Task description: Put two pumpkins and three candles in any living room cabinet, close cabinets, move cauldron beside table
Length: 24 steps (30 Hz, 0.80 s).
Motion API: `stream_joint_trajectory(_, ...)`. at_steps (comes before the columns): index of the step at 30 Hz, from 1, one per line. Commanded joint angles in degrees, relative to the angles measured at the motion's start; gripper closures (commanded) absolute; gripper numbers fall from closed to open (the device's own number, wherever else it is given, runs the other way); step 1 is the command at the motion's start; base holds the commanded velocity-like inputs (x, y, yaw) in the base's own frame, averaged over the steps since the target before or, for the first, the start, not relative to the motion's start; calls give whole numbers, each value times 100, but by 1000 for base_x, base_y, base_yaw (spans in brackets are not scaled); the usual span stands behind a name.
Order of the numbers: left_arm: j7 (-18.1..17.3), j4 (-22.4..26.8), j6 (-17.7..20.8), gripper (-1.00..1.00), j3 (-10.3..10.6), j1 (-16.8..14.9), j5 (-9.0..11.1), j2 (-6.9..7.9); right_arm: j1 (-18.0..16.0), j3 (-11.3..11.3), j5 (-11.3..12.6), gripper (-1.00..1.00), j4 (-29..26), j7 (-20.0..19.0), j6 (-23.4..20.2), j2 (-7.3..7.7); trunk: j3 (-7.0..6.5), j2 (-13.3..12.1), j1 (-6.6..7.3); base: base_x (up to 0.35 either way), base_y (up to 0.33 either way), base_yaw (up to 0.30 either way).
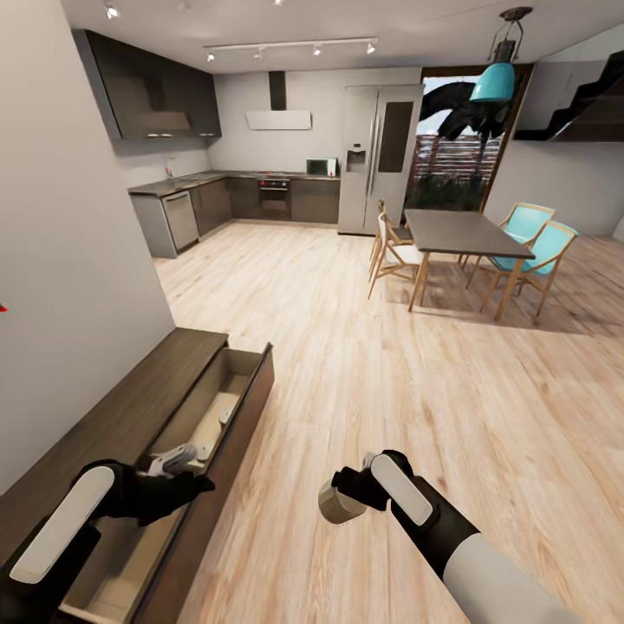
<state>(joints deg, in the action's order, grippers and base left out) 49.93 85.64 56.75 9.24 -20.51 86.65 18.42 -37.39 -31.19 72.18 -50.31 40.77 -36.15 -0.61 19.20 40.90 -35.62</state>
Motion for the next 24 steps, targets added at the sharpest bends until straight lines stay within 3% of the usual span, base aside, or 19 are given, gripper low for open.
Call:
stream_joint_trajectory(1, 60, 5, 2, -100, 8, -6, 54, 4, -8, -10, 49, 100, -6, 49, 2, 2, 8, 7, -5, 330, 0, 0)
stream_joint_trajectory(14, 60, 5, 1, -100, 8, -6, 53, 10, -9, -10, 50, 100, -14, 50, 2, 0, 8, 7, -5, 330, -4, 0)
stream_joint_trajectory(24, 63, 5, 0, -100, 8, -6, 54, 4, -9, -10, 48, 100, -14, 54, 2, 8, 8, 7, -5, 326, -96, 0)
